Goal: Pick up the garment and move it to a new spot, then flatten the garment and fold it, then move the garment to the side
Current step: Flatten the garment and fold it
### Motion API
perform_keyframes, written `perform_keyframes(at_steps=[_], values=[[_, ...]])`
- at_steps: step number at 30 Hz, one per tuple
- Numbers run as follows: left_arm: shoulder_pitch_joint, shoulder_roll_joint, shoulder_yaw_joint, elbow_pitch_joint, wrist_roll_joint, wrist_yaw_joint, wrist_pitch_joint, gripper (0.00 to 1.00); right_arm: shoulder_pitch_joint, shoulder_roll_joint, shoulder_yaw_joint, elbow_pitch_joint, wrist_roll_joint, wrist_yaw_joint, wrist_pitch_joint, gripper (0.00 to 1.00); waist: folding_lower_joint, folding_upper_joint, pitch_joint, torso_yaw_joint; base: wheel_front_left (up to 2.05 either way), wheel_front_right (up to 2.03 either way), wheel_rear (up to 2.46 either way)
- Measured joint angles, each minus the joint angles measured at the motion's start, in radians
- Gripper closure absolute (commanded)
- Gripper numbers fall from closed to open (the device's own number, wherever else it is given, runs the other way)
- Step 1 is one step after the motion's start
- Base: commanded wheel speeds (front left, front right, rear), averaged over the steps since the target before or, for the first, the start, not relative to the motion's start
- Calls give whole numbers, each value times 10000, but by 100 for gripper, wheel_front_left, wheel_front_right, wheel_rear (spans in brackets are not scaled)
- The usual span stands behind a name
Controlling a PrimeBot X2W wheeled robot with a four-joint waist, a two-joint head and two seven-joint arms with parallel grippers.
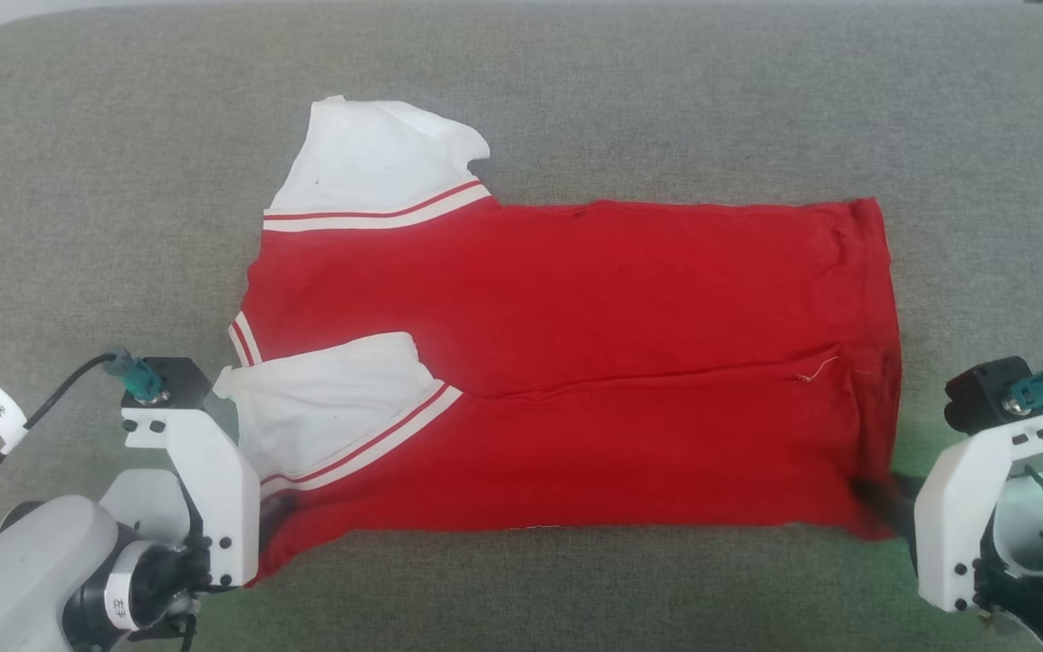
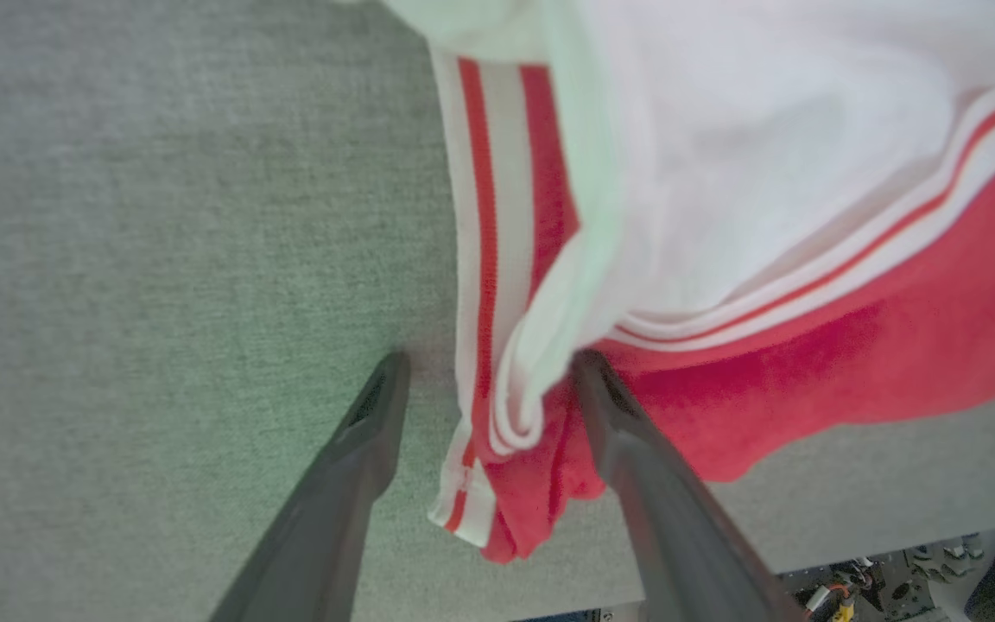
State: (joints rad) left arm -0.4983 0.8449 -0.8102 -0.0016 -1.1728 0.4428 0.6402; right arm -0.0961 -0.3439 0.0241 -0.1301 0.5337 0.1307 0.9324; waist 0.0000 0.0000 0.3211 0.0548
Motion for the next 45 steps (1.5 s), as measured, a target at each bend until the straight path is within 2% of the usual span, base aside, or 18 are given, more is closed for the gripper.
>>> perform_keyframes(at_steps=[4, 11, 15, 18, 21, 25, 26, 27, 36, 39, 45], values=[[-60, 67, 92, 42, -48, 13, 8, 0, -185, 61, 77, 268, 2, 0, -341, 0, 0, 0, -107, -19, 0, 0, 0], [-386, 715, 403, -573, 23, 270, 184, 0, -328, 33, -211, 98, 15, 0, -945, 0, 0, 0, -326, -133, 0, 0, 0], [-869, 1212, 552, -1009, 207, 366, 431, 0, -577, 98, -581, -257, -240, 0, -1643, 0, 0, 0, -415, -321, 0, 0, 0], [-1445, 1319, 692, -1032, 456, 255, 537, 0, -882, 353, -729, -545, -560, -2, -2399, 0, 0, 0, -429, -528, 0, 0, 0], [-2092, 1289, 719, -786, 679, -86, 639, 0, -1288, 623, -709, -734, -815, -2, -3273, 0, 0, 0, -389, -796, 0, 0, 0], [-3059, 957, 704, -77, 918, -639, 754, 0, -1813, 886, -439, -857, -1151, -2, -4642, 0, 0, 0, -239, -1232, 0, 0, 0], [-3612, 823, 704, 437, 1177, -999, 744, 0, -2017, 1018, -213, -788, -1289, 0, -5317, 0, 0, 0, -120, -1480, 0, 0, 0], [-3862, 769, 713, 721, 1254, -1181, 706, 0, -2116, 1101, -123, -723, -1371, 0, -5634, 0, 0, 0, -54, -1604, 0, 0, 0], [-5806, 280, 679, 3503, 1893, -2591, 525, 0, -2611, 1741, 614, 69, -1555, -2, -7499, 0, 0, 0, 808, -2677, 0, 0, 0], [-6260, 188, 665, 4422, 2010, -2805, 522, 0, -2685, 1881, 784, 309, -1536, -2, -7779, 0, 0, 0, 1127, -2967, 0, 0, 0], [-6699, -107, 562, 6078, 2004, -2968, 892, 0, -2826, 1942, 961, 692, -1429, -2, -7988, 0, 0, 0, 1673, -3385, 0, 0, 0]])
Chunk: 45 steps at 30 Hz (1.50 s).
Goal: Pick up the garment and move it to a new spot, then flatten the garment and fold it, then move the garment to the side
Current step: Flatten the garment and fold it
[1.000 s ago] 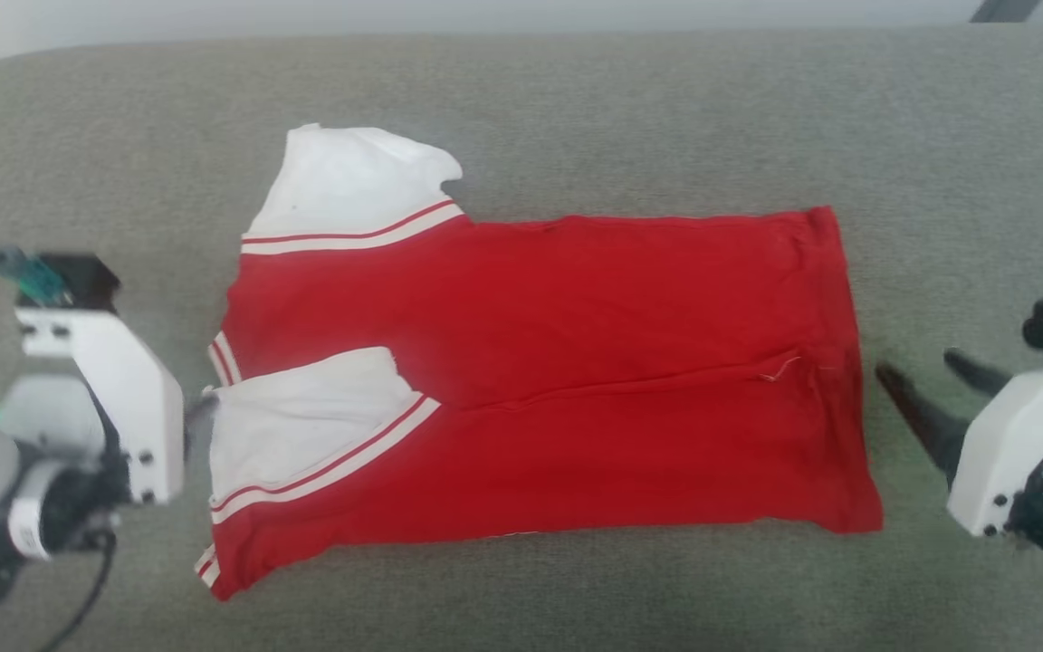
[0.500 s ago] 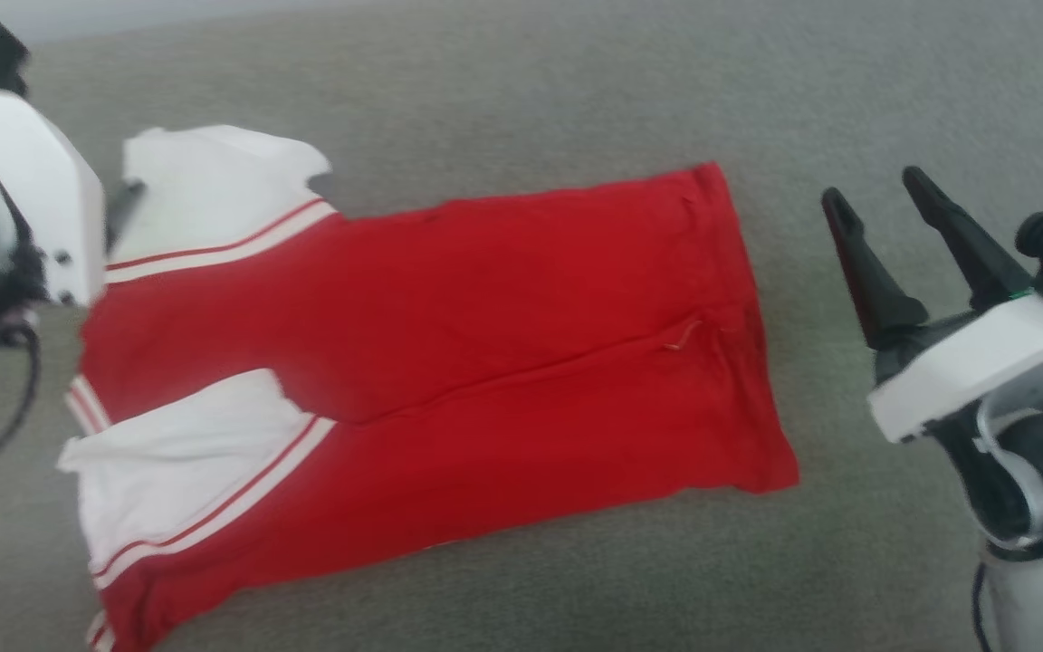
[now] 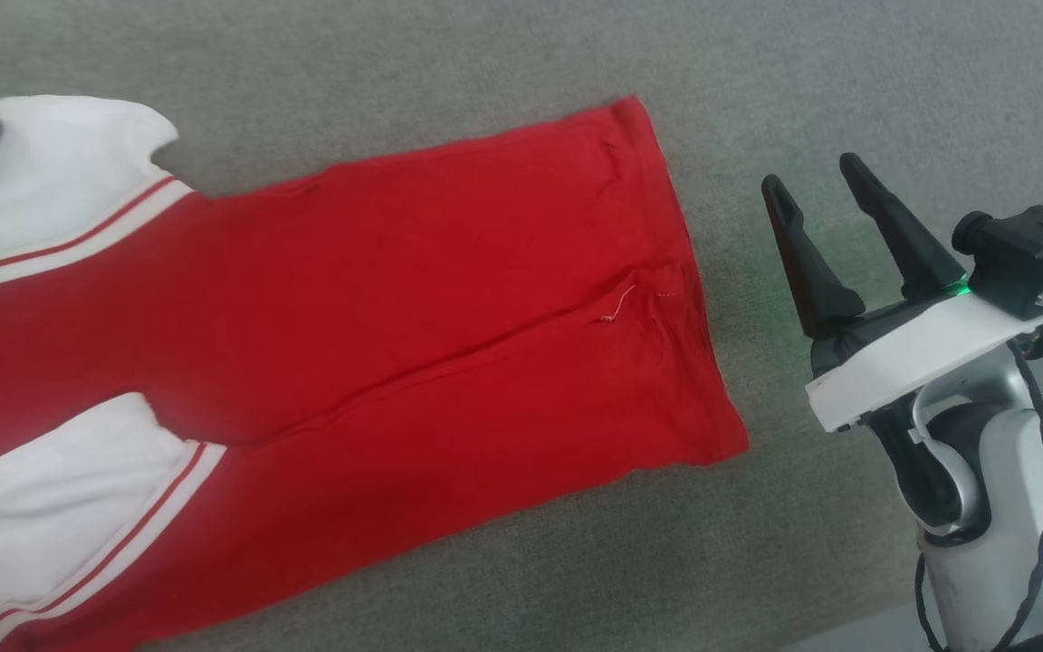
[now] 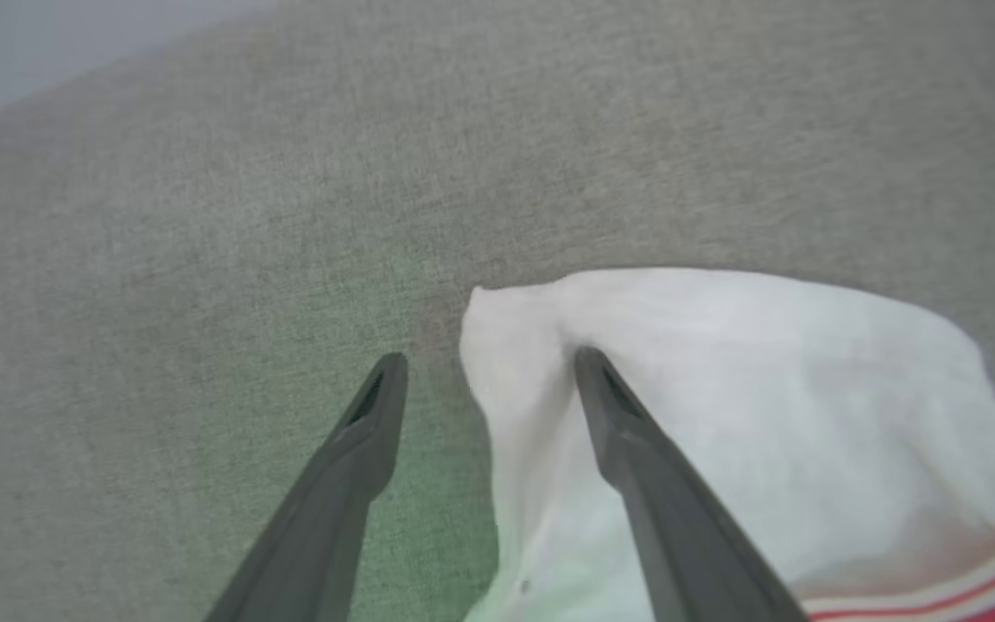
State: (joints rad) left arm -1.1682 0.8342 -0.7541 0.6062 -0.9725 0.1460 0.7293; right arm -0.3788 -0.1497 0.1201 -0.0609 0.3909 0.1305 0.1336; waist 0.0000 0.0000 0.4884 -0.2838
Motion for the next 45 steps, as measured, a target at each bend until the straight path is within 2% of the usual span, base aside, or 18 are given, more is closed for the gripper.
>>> perform_keyframes(at_steps=[6, 7, 9, 14, 19, 29, 34, 35, 36, 40, 45], values=[[-356, -318, -42, 1168, -173, -50, 585, 0, -165, -52, 150, 109, 278, 0, 314, 0, 0, 1, 306, -124, 0, 0, 0], [-447, -374, -48, 1306, -230, -54, 800, 53, -175, -79, 219, 153, 408, 0, 487, 0, 0, 1, 325, -114, 0, 0, 0], [-549, -495, -52, 1490, -261, -105, 922, 100, -232, -132, 360, 219, 523, 0, 761, 0, 0, 1, 364, -81, 0, 0, 0], [-702, -890, -79, 1716, -345, -293, 909, 100, -823, -272, 545, 349, 838, 0, 1557, 0, 0, 1, 437, 116, 0, 0, 0], [-1013, -1300, -240, 1906, -265, -545, 782, 100, -1951, -692, 819, 874, 1026, 0, 2307, 0, 1, 1, 511, 460, 0, 0, 0], [-1563, -2242, -426, 2387, -130, -897, 339, 100, -4237, -1344, 1812, 3277, 1283, 2, 4416, 0, 0, 1, 781, 1266, 0, 0, 0], [-1774, -2652, -472, 2738, -119, -1068, 82, 100, -5119, -1521, 2474, 4238, 1820, 0, 5776, 0, 0, 1, 882, 1568, 0, 0, 0], [-1795, -2729, -483, 2809, -117, -1087, 12, 100, -5264, -1546, 2575, 4368, 1944, -2, 6000, 55, 0, 1, 891, 1612, 0, 0, 0], [-1807, -2788, -483, 2897, -117, -1139, -73, 100, -5397, -1578, 2642, 4497, 2019, -2, 6192, 100, 0, 1, 891, 1653, 0, 0, 0], [-1888, -3053, -499, 3202, -115, -1294, -364, 100, -5694, -1676, 2867, 4796, 1994, 2, 6498, 100, 0, 1, 822, 1816, 0, 0, 0], [-1953, -3340, -625, 3440, -77, -1519, -357, 100, -5686, -1835, 2951, 4813, 1971, 0, 6316, 100, 0, 0, 565, 2033, 0, 0, 0]])
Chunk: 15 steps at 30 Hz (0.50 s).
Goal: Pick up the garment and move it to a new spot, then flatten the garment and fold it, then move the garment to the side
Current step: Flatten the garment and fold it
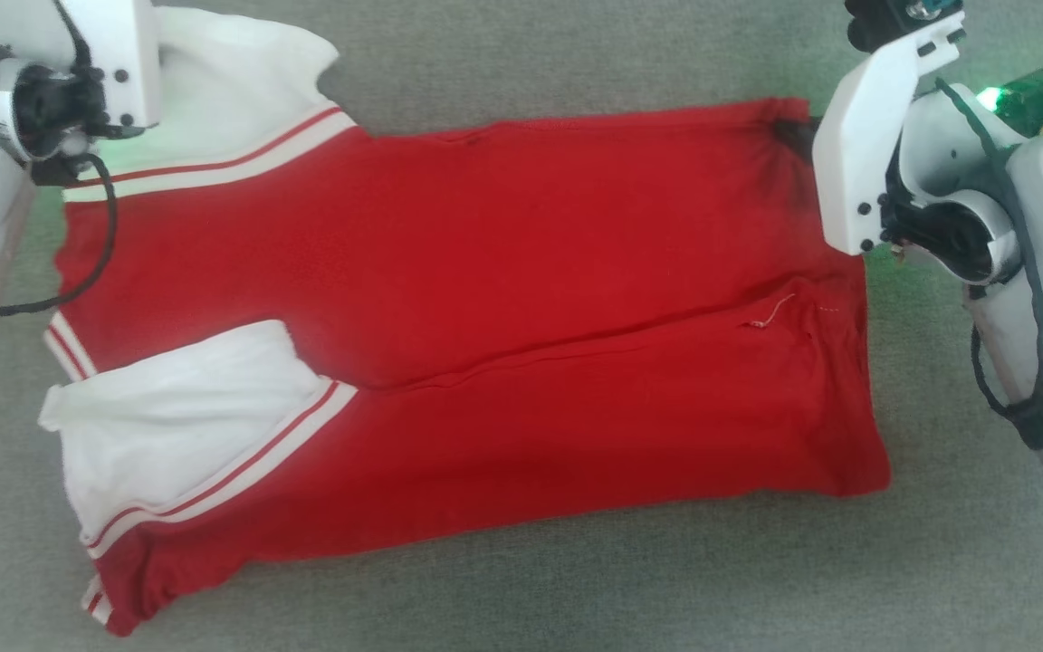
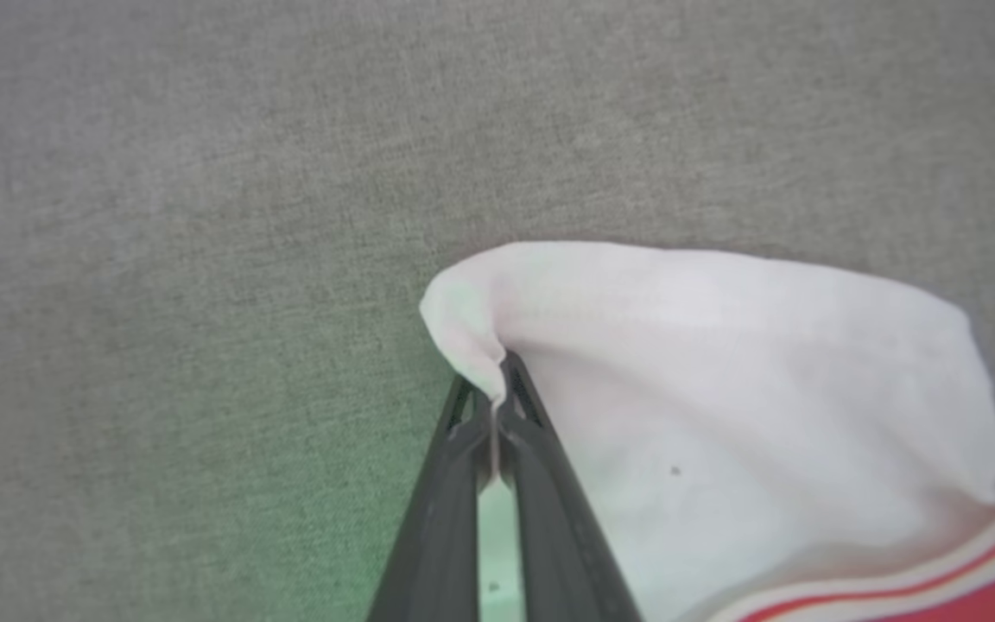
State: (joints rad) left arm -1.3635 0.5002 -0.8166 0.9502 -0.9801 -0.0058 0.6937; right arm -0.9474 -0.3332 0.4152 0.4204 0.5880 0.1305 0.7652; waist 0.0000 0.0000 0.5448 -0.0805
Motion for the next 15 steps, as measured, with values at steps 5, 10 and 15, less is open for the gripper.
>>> perform_keyframes(at_steps=[5, 10, 15], values=[[-49, -86, -75, 23, -31, -105, 201, 100, 286, -230, -23, -265, -2, 0, -100, 100, 0, 0, -312, 202, 0, 0, 0], [-128, 19, -148, -477, -44, -159, 449, 100, 802, -585, -274, -1058, 19, 2, -184, 100, 0, 0, -747, 469, 0, 0, 0], [184, 535, -249, -1668, 6, 69, 717, 100, 1639, -1035, -773, -2157, 86, 2, -52, 100, 0, 0, -1176, 741, 0, 0, 0]])
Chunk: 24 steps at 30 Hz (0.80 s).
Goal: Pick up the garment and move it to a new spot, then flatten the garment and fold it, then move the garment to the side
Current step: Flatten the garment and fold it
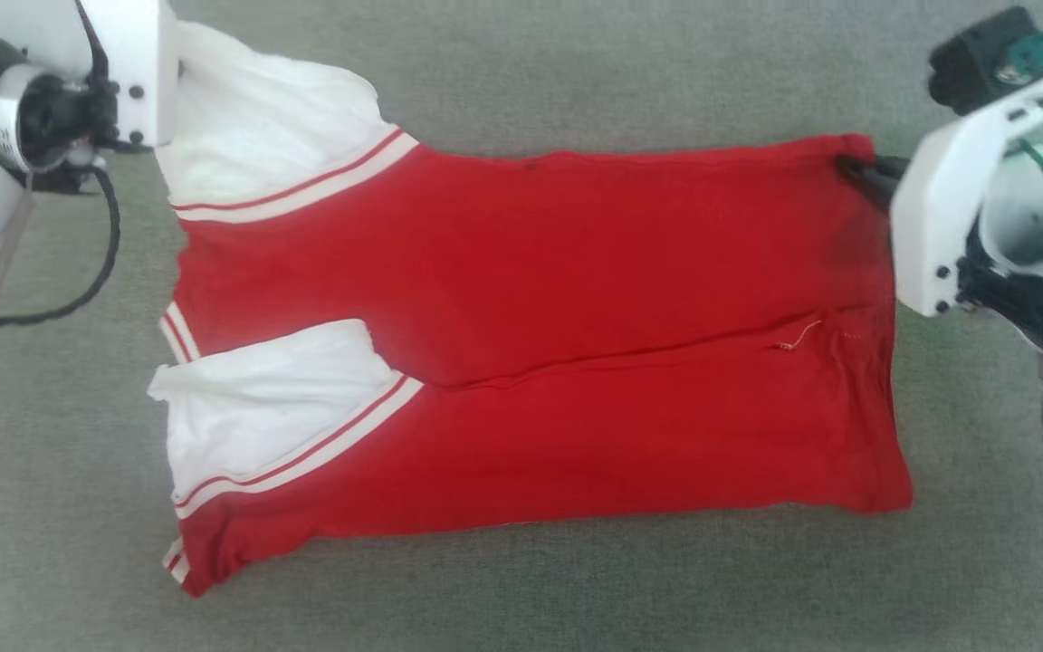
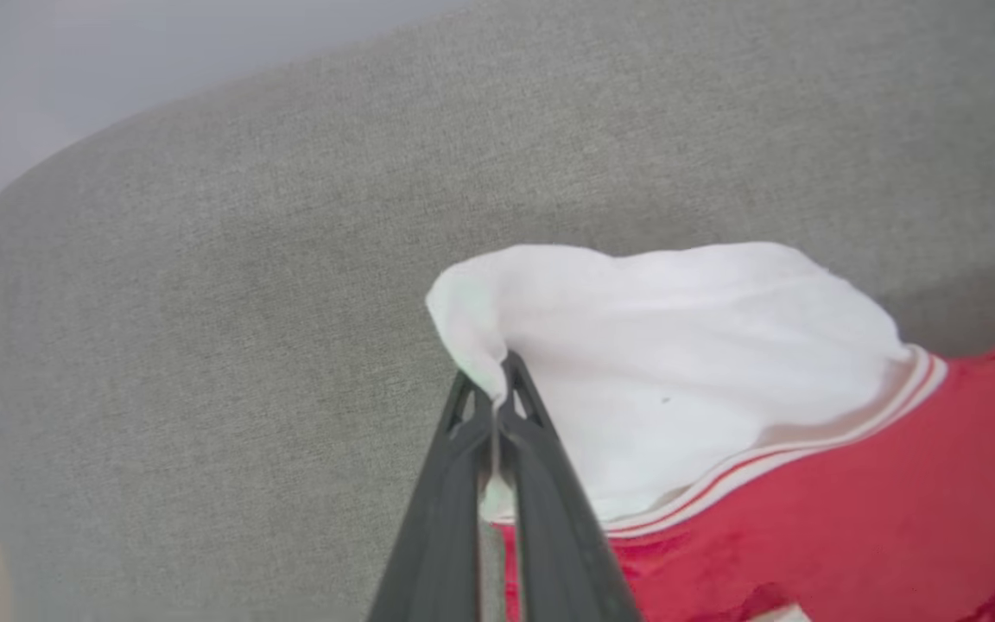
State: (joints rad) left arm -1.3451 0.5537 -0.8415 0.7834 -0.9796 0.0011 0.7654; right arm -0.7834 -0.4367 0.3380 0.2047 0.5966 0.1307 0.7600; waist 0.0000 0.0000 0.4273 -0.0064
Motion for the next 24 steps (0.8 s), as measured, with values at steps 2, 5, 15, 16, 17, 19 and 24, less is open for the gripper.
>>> perform_keyframes(at_steps=[2, 5, 15, 16, 17, 19, 24], values=[[295, 247, 10, -688, -25, 230, 125, 100, 395, -125, -326, -477, 33, 0, 121, 100, 0, 0, -151, 109, 0, 0, 0], [918, 750, 23, -2008, -96, 736, 372, 100, 1079, -274, -782, -1264, 2, 0, 453, 100, 0, 0, -358, 251, 0, 0, 0], [4365, 3290, 94, -8195, -619, 3789, 1127, 100, 3941, 40, -2568, -3664, -230, 0, 1632, 100, 0, 0, -722, 545, 0, 0, 0], [4692, 3475, 123, -8592, -679, 4048, 1118, 100, 4162, 134, -2706, -3764, -242, 0, 1662, 100, 0, 0, -722, 548, 0, 0, 0], [4995, 3616, 136, -8955, -740, 4286, 1068, 100, 4358, 244, -2847, -3848, -278, 0, 1708, 100, 0, 0, -715, 548, 0, 0, 0], [5592, 3747, 176, -9542, -909, 4727, 918, 100, 4739, 399, -3045, -3902, -353, 0, 1747, 100, 0, 0, -706, 558, 0, 0, 0], [6739, 3745, 155, -9678, -1323, 5051, 433, 100, 5184, 779, -3149, -3494, -351, 0, 1728, 100, 0, 0, -738, 553, 0, 0, 0]])
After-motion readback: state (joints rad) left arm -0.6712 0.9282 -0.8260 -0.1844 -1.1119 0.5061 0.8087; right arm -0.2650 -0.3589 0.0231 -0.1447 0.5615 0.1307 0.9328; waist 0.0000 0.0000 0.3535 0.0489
